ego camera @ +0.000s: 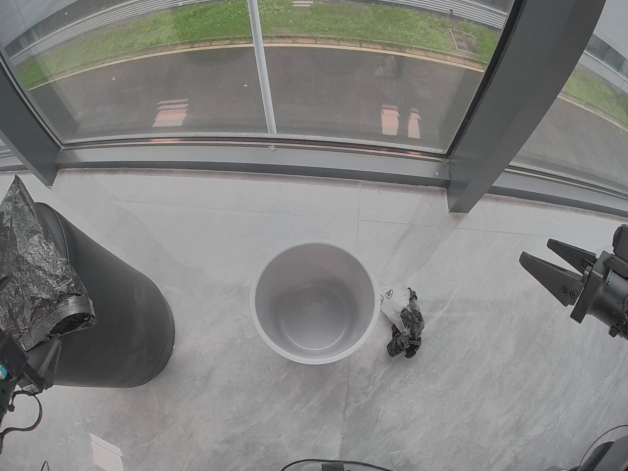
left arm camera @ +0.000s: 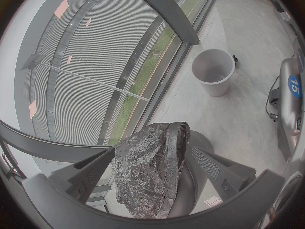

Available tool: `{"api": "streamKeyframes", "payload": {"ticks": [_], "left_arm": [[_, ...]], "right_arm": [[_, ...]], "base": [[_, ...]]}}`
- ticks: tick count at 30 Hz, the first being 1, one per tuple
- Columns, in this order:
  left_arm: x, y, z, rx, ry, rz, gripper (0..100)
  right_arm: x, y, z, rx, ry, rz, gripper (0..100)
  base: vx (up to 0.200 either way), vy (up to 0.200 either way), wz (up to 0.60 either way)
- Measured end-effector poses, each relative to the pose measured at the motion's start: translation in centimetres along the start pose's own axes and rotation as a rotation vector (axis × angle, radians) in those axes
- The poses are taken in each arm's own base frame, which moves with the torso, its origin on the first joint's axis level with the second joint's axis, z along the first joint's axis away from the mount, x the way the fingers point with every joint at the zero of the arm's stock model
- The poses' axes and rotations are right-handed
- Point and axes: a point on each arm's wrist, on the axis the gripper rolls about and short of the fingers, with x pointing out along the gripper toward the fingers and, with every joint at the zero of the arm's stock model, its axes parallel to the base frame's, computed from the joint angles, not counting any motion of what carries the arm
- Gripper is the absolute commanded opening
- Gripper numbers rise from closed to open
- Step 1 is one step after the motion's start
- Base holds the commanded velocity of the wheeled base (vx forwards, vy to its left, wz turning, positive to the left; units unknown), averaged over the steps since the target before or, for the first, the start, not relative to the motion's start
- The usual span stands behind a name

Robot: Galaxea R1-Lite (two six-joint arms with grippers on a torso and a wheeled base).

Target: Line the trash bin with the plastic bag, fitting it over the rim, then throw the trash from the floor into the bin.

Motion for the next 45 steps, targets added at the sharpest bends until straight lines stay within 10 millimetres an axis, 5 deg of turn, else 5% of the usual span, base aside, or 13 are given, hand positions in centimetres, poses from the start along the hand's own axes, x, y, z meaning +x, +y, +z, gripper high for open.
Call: {"api": "streamKeyframes", "payload": {"ticks": [45], "left_arm": [[8.4,-0.5,0.9,-0.140,0.141,-0.064,100]], "right_arm": [[0.1,-0.1,-0.5,0.005,0.014,0.000,100]], "base": [[0.000,0.000,0.00]]}}
